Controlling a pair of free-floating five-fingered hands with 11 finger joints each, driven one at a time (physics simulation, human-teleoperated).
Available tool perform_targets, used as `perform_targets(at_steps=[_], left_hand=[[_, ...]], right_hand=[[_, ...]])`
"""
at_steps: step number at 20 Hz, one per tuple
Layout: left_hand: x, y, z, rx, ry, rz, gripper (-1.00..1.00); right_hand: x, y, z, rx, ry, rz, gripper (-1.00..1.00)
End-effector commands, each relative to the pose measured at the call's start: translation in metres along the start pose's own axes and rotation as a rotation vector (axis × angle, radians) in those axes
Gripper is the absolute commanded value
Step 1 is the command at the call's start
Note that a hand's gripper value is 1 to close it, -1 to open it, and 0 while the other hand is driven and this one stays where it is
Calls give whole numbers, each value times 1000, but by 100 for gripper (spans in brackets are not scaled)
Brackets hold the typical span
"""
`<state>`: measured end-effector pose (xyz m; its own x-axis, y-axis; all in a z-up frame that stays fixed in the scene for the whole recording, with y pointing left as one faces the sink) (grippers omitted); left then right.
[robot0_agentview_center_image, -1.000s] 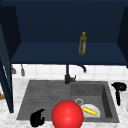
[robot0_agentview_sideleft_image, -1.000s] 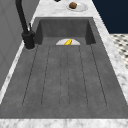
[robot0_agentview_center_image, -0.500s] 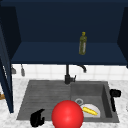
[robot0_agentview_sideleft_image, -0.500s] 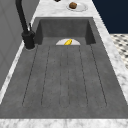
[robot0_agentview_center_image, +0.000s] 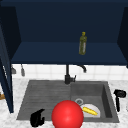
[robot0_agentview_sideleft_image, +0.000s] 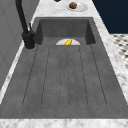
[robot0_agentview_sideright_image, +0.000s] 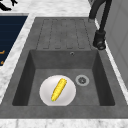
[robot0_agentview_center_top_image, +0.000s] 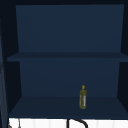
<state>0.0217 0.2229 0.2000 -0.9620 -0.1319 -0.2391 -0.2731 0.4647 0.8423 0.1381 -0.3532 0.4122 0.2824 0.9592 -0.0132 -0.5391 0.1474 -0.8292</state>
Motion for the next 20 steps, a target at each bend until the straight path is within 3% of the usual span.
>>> perform_targets(at_steps=[1,3,4,8,12,20], left_hand=[[0,0,0,0,0,0,0],[0,0,0,0,0,0,0],[0,0,0,0,0,0,0],[0,0,0,0,0,0,0],[0,0,0,0,0,0,0],[0,0,0,0,0,0,0]], right_hand=[[-19,-1,-17,-3,-12,-9,-100],[-2,12,-21,0,26,4,-100],[12,19,-23,0,81,8,-100],[22,31,-36,-15,202,40,-100],[48,51,-47,-5,244,61,-100],[108,98,-70,-2,255,89,-100]])
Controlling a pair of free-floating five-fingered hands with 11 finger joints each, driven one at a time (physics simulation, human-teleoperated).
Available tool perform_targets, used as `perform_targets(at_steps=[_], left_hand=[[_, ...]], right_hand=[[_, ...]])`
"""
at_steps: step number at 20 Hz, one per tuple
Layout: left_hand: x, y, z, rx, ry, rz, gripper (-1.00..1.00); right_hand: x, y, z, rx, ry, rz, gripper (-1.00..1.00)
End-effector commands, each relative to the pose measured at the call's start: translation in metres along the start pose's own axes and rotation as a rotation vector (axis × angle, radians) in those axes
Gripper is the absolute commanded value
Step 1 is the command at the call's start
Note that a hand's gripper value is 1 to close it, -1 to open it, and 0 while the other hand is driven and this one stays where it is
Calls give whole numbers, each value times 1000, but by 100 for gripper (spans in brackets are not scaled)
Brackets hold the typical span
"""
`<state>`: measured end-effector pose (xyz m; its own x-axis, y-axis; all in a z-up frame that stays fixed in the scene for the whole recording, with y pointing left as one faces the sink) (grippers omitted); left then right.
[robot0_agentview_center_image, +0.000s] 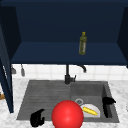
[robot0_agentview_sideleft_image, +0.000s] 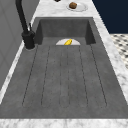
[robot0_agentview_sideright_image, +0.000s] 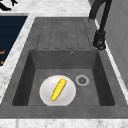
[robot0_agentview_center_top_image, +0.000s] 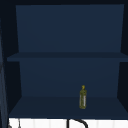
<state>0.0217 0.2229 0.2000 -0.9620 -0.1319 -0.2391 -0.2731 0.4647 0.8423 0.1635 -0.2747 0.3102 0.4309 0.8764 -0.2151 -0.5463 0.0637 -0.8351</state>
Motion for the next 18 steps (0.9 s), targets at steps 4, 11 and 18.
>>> perform_targets(at_steps=[4,11,18], left_hand=[[0,0,0,0,0,0,0],[0,0,0,0,0,0,0],[0,0,0,0,0,0,0]], right_hand=[[66,33,-25,40,-14,10,-100],[119,37,-73,136,-69,-38,-100],[162,35,-122,192,-149,-124,-100]])
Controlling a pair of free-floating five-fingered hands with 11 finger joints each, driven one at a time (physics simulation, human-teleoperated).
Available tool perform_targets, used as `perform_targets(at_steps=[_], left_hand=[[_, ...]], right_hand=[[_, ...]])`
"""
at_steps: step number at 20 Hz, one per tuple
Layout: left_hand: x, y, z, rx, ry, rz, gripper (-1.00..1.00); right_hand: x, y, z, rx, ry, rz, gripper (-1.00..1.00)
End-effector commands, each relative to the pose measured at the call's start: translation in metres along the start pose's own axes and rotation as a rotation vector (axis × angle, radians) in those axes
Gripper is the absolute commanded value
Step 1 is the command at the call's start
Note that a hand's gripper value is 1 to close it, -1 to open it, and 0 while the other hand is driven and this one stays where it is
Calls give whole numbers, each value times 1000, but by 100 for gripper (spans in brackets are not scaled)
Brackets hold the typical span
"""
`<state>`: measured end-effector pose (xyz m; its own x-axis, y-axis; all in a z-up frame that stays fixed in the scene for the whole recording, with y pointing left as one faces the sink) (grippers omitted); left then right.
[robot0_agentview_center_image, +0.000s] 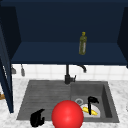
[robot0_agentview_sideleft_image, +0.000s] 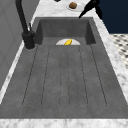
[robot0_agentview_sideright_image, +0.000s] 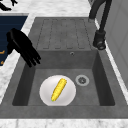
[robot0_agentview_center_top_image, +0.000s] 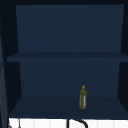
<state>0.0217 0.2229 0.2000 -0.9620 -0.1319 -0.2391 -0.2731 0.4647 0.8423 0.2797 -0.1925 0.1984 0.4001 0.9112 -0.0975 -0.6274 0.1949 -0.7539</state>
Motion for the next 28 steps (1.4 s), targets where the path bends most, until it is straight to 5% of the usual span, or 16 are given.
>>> perform_targets(at_steps=[1,10,21,28], left_hand=[[0,0,0,0,0,0,0],[0,0,0,0,0,0,0],[0,0,0,0,0,0,0],[0,0,0,0,0,0,0]], right_hand=[[17,-3,-29,38,-59,-63,-100],[32,-15,-86,48,-194,-230,-100],[6,26,-92,-274,-328,-339,-100],[14,71,-123,-327,-288,-357,-100]])
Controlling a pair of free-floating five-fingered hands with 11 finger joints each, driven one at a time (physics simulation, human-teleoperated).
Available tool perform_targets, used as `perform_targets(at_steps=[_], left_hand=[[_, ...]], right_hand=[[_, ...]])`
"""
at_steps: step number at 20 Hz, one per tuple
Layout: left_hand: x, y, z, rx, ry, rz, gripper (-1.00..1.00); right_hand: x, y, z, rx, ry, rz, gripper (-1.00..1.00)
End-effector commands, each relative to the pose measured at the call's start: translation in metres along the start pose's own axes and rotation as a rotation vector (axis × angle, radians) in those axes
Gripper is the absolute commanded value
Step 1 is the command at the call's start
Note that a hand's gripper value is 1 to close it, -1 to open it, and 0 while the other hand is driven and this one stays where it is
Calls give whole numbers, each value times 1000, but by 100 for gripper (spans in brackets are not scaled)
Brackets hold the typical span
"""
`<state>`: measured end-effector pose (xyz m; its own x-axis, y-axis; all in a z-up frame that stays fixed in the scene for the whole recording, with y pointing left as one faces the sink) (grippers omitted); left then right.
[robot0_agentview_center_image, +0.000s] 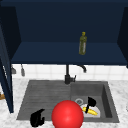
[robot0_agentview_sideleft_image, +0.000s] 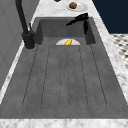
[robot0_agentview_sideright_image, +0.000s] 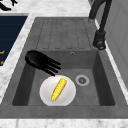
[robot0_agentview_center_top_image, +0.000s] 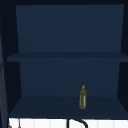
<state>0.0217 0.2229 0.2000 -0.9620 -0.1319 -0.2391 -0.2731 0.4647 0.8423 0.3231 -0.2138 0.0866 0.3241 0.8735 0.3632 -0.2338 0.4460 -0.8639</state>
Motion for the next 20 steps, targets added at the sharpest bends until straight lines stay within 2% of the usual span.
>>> perform_targets(at_steps=[1,3,5,7,11,16,20], left_hand=[[0,0,0,0,0,0,0],[0,0,0,0,0,0,0],[0,0,0,0,0,0,0],[0,0,0,0,0,0,0],[0,0,0,0,0,0,0],[0,0,0,0,0,0,0],[0,0,0,0,0,0,0]], right_hand=[[-6,29,-11,-11,4,22,-100],[-5,42,-27,10,8,7,-100],[-3,50,-52,36,25,15,-100],[-5,52,-70,53,21,4,-100],[-1,51,-98,79,26,17,-100],[-9,78,-126,24,8,26,-100],[-23,105,-117,-39,81,28,-100]])
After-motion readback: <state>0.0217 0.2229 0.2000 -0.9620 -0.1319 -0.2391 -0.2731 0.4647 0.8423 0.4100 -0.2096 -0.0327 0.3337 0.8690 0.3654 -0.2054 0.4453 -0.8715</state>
